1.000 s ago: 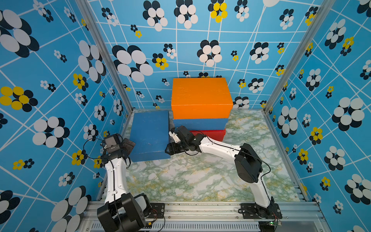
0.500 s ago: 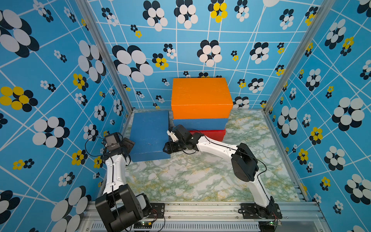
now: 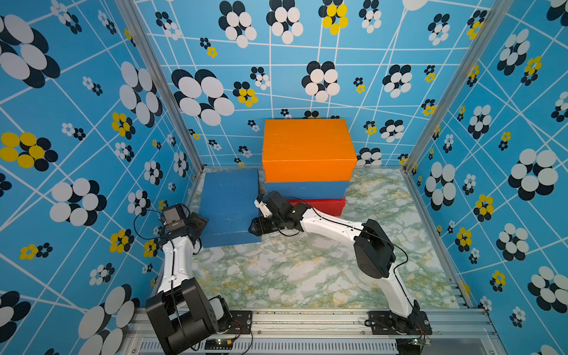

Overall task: Stack the shoeboxes
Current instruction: Move the shoebox to the center of the board.

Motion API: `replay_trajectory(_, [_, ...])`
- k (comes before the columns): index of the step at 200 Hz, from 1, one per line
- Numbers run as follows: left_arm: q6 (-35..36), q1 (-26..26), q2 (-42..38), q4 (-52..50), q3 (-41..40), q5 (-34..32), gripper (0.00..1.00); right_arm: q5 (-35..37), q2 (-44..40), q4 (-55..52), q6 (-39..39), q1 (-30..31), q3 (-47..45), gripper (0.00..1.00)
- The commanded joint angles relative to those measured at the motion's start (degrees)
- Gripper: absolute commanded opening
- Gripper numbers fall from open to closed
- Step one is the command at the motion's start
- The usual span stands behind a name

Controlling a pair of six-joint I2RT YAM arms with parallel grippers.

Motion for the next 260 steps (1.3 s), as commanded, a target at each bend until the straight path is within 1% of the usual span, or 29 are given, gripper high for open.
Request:
replay_trajectory(1, [0.0, -0.7, -2.4, -0.2, -1.8, 0.7, 0.69, 0.3, 1.7, -1.9, -2.0, 0.3, 3.3, 0.71])
replay_trajectory(36, [-0.2, -0.7, -5.2, -0.8, -3.7, 2.6, 0.58, -0.5, 2.4, -2.5, -2.6, 0.3, 5.2, 0.71])
replay_trajectory(73, [0.9, -0.7, -9.2, -3.1, -4.6, 2.2, 0.55, -2.3, 2.7, -2.0, -2.4, 0.3, 5.4, 0.71])
replay_trajectory(98, [0.4, -1.2, -11.0, -3.5, -6.2, 4.6, 0.53, -3.1, 2.6, -1.6, -1.9, 0.8, 5.1, 0.7])
replay_trajectory(114, [0.4, -2.1, -12.7, -4.3, -7.2, 5.0, 0.52, -3.2, 2.2, -1.8, -2.2, 1.3, 4.9, 0.7])
replay_trajectory(161, [0.0, -7.2, -19.9, -8.7, -11.0, 3.5, 0.52, -2.0, -0.3, -2.8, -2.6, 1.6, 2.7, 0.7])
replay_trajectory(176, [-0.4, -9.8, -22.6, -10.9, -12.5, 1.8, 0.51, -1.2, -1.5, -3.6, -3.2, 1.5, 1.8, 0.7])
replay_trajectory(195, [-1.2, -13.1, -27.1, -14.6, -14.0, 0.3, 0.51, -0.6, -1.8, -5.2, -4.5, 1.5, 0.8, 0.7])
replay_trajectory(200, [-1.5, -13.8, -28.4, -15.7, -14.1, -0.1, 0.51, -0.4, -3.7, -5.5, -4.9, 1.5, 0.4, 0.7])
replay_trajectory(224, [-3.4, -17.2, -34.7, -21.3, -14.1, -1.3, 0.51, 0.5, -5.2, -6.5, -6.1, 1.6, -0.8, 0.7])
replay_trajectory(240, [-5.3, -20.5, -38.3, -24.7, -13.7, -1.8, 0.5, 0.6, -6.0, -7.3, -6.8, 1.6, -1.1, 0.71])
replay_trajectory(260, [-8.2, -27.0, -41.3, -28.0, -12.5, -5.7, 0.49, 2.1, -6.9, -8.7, -7.6, 1.5, -1.2, 0.72])
